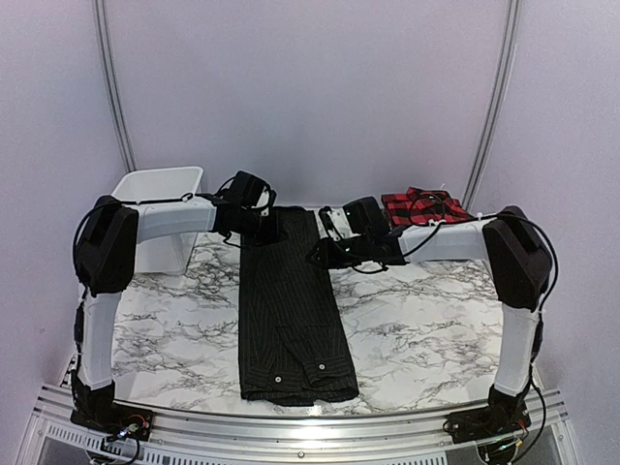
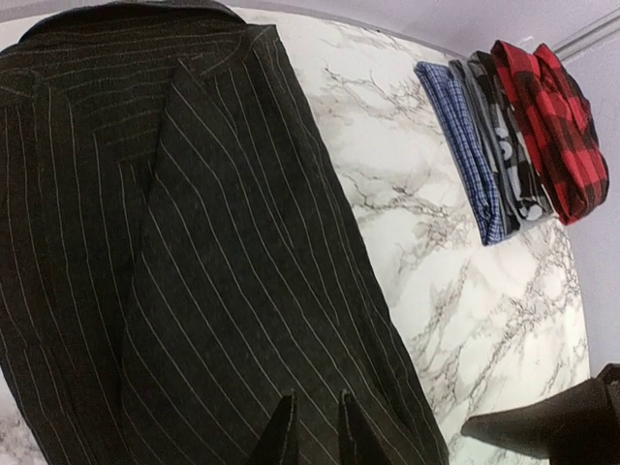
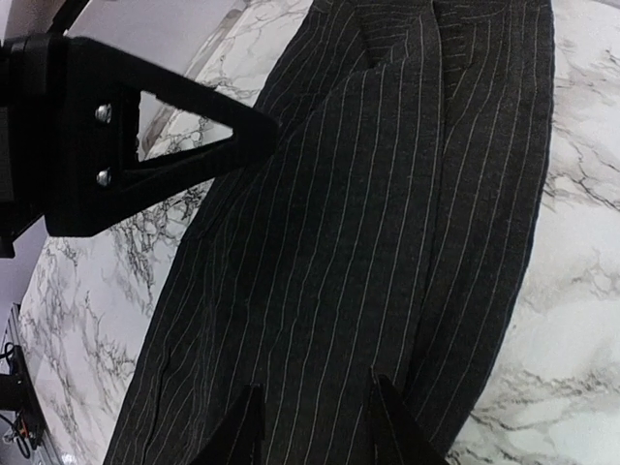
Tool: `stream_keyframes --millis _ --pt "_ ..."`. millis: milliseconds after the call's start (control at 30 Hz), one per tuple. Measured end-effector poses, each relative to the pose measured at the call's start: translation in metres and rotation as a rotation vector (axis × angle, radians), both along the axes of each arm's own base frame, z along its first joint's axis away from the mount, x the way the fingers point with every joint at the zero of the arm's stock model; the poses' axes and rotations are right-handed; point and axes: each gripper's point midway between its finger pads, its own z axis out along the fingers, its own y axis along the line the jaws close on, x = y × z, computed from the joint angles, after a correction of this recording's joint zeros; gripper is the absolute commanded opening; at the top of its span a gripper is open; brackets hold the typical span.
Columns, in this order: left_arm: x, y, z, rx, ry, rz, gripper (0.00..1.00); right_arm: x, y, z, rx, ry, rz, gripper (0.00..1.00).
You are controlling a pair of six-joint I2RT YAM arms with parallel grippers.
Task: Fold and stack the long sleeve shirts
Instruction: Smooth out the rectangle-folded shirt at the center of the board.
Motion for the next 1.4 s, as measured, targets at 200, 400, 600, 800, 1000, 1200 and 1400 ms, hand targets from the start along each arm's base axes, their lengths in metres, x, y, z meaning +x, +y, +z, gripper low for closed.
stream_keyframes --millis 200,400,600,800,1000,1200,1400 --pt "0.059 0.005 -0.026 0.014 -0.039 0.067 0.12 0.024 0.013 -0.024 0.016 0.02 0.012 0.3" --pt "0.112 0.017 -0.073 0.012 -0.035 0.136 0.13 0.041 0.023 -0.04 0.027 0.039 0.023 0.3" --pt "0.139 0.022 -0.087 -0.041 -0.035 0.167 0.14 0.045 0.027 -0.043 0.023 0.054 0.029 0.3" --pt "0.143 0.015 -0.069 -0.085 -0.057 0.148 0.21 0.06 0.039 -0.026 0.05 0.027 0.03 0.3" --pt "0.137 0.01 -0.032 -0.113 -0.091 0.128 0.19 0.063 0.041 -0.021 0.079 0.037 0.015 0.3" --pt "0.092 0.033 0.035 -0.103 -0.124 0.156 0.15 0.083 0.051 -0.014 0.171 0.03 0.039 0.29" --pt "0.04 0.056 0.07 -0.121 -0.174 0.171 0.13 0.123 0.061 -0.022 0.291 0.022 0.056 0.25"
